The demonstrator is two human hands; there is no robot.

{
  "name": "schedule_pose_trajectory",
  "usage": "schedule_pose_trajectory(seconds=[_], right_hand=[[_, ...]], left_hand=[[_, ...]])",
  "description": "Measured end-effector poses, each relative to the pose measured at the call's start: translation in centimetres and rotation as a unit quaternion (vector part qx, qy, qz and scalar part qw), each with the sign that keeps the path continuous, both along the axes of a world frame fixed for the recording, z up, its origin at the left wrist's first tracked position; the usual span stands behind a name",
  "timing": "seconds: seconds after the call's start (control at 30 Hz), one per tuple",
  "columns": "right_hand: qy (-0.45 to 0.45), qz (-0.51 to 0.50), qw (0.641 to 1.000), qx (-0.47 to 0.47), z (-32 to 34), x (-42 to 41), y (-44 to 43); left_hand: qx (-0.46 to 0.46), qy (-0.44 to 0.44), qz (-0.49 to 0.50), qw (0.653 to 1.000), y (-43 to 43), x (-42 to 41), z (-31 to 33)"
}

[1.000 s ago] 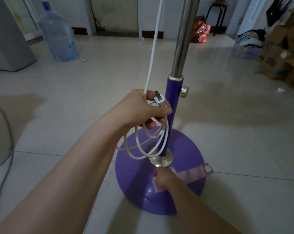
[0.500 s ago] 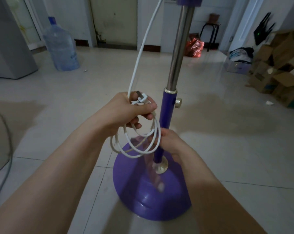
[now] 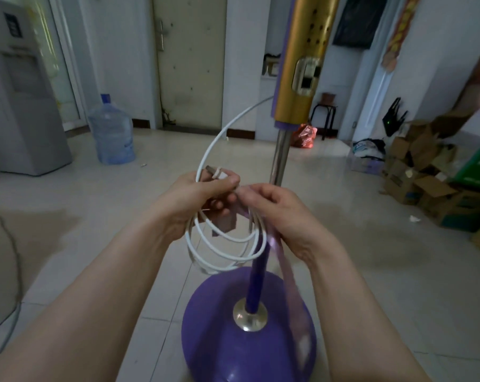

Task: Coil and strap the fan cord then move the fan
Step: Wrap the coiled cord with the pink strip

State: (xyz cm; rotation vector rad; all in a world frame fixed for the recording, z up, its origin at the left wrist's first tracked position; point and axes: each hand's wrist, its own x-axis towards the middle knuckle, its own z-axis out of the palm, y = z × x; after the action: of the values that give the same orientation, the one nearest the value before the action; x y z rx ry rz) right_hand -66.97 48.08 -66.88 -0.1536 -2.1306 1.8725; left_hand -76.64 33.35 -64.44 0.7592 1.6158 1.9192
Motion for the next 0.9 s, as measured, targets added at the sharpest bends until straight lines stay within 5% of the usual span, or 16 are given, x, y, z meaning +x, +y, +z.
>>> schedule_pose_trajectory(seconds=[0.2, 0.4, 0.6, 0.7, 0.9], right_hand=[[-0.008, -0.055, 0.993, 0.103, 1.9, -0.1, -2.1], [0.028, -0.232, 0.971, 0.054, 3.4, -1.2, -3.7], [0.019, -0.251, 0.954, 0.164, 3.4, -1.6, -5.2], [0.015, -0.222, 0.967, 0.124, 3.5, -1.8, -5.1], [0.053, -0.246, 0.959, 0.130, 4.5, -2.8, -4.9]], left_hand=[[0.040, 0.005, -0.006, 0.999, -1.2, -0.1, 0.0], [-0.060, 0.042, 0.065, 0.995, -1.8, 0.6, -1.2], [0.007, 0.035, 0.251, 0.967, 0.2, 0.8, -0.7], [0.093, 0.028, 0.289, 0.952, 0.7, 0.6, 0.4], [0.119, -0.068, 0.202, 0.970, 0.2, 1.5, 1.8]])
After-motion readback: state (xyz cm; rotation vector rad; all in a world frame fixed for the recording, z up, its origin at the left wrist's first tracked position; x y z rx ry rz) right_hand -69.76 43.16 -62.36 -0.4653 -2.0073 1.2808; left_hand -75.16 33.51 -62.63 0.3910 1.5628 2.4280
